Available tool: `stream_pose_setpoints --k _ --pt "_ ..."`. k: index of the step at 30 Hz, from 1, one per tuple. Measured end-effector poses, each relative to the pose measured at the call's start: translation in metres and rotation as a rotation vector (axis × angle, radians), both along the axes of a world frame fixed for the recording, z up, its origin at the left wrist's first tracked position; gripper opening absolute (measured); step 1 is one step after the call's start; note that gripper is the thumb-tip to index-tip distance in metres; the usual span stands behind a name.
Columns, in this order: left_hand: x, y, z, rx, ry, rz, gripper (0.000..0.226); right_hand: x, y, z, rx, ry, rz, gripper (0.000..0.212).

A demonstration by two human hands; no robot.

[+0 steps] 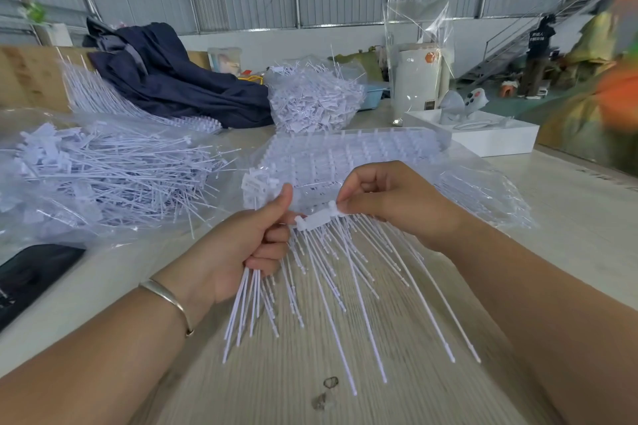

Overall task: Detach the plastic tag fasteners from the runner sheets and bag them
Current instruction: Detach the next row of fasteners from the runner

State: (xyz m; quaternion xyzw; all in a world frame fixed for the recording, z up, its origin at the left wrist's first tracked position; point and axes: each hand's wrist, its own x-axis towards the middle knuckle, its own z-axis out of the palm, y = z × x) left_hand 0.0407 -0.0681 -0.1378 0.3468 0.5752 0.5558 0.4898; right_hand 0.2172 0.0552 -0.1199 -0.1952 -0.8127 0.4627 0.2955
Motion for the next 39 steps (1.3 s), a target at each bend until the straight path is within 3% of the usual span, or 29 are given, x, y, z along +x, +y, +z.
stream_pose_setpoints --k 4,12,22,26,29,33,39 --pt "0.003 -0.003 0.001 0.04 0.102 -0.036 0.025 0.0 0.0 -0.002 0.023 0.009 0.017 0.004" --pt "0.0 -0.005 0.004 0.027 0.095 -0.064 0.034 0.005 0.008 -0.001 -0.011 0.03 0.003 0.004" --pt "-0.006 -0.008 0.005 0.131 -0.185 -0.179 0.035 0.007 0.007 0.001 -0.091 -0.138 0.001 0.033" --pt "0.002 -0.006 0.003 0.176 -0.265 -0.247 0.041 0.0 -0.004 0.001 -0.222 -0.043 0.137 0.033" --pt "0.013 -0.005 -0.002 0.164 -0.206 -0.267 0.023 -0.008 -0.014 -0.005 -0.283 -0.042 0.268 0.031" --pt "0.011 -0.003 -0.001 0.149 -0.214 -0.274 0.02 -0.01 -0.013 -0.004 -0.23 -0.06 0.196 0.066" --pt "0.001 -0.001 0.002 0.107 -0.356 -0.175 0.01 -0.004 -0.009 0.001 -0.155 -0.006 0.058 0.054"
